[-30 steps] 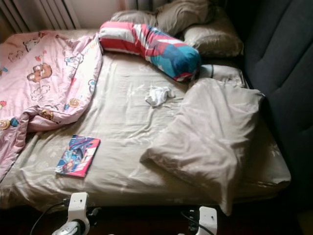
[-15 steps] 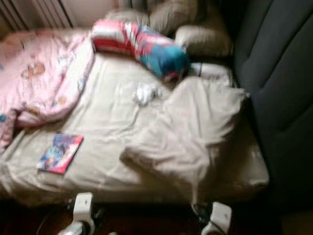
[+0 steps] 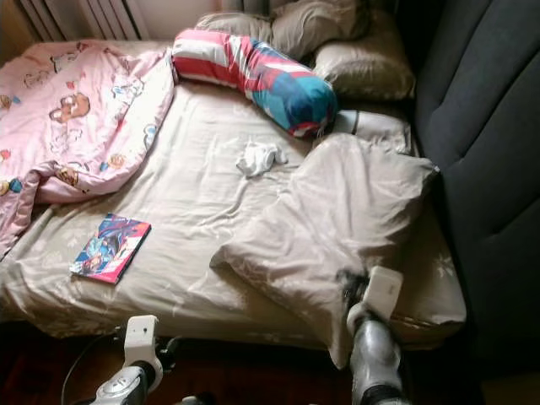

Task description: Clean up the room

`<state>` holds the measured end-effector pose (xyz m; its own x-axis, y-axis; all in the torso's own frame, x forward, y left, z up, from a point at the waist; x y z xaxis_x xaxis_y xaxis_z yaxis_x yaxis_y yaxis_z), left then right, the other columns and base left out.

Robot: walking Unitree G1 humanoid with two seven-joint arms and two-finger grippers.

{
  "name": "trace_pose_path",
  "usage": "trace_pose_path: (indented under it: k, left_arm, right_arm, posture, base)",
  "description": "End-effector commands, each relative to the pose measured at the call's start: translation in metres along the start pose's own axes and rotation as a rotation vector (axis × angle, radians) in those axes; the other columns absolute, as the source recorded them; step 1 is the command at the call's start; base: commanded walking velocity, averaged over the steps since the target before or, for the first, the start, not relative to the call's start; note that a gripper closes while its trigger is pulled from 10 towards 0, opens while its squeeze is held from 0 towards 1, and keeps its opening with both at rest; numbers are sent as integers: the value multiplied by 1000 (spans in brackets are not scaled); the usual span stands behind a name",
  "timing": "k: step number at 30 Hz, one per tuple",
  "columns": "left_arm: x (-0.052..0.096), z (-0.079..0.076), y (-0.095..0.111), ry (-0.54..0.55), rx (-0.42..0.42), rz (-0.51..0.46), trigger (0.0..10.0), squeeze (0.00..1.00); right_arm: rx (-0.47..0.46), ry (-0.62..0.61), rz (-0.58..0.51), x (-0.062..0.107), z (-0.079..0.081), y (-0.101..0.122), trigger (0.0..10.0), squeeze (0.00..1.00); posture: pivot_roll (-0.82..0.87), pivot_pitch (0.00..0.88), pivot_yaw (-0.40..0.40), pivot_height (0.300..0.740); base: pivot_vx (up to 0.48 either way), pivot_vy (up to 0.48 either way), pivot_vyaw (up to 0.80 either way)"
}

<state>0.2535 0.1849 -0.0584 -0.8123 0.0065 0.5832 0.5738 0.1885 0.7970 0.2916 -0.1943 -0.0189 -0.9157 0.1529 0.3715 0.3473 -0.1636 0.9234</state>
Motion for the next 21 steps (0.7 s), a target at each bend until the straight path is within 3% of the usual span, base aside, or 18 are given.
trace_pose_path:
  k: [1,15,21]
  left_arm:
    - [0,1,0,1,9,-9,10000,0]
    - [0,-3,3,-18,-10,-27,10000,0]
    - [0,-2,3,-14,-11,-25,10000,0]
  right_arm:
    - [1,-11,-42,-5,-4,14,10000,0]
    - [7,7,-36,-5,3,12,10000,0]
    - [12,16,-20,-4,5,8,10000,0]
  posture:
    - [-59,194,19,740]
    - [-60,196,20,740]
    - [-58,199,16,740]
  base:
    - [326,0,0]
    - [335,0,0]
    - [0,0,0]
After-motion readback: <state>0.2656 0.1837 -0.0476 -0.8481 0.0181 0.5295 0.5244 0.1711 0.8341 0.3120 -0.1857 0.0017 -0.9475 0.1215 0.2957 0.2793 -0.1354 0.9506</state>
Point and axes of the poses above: a point about 5 cm out from each wrist's last joint towards the gripper, its own x axis pointing back from the gripper into the wrist, its own y axis along the axis of the wrist's last joint, z = x × y, the point moved 2 cm from there along -x, pointing out of the wrist towards the gripper, and after that the axes turned 5 degrees about x, right-handed, at the moved point
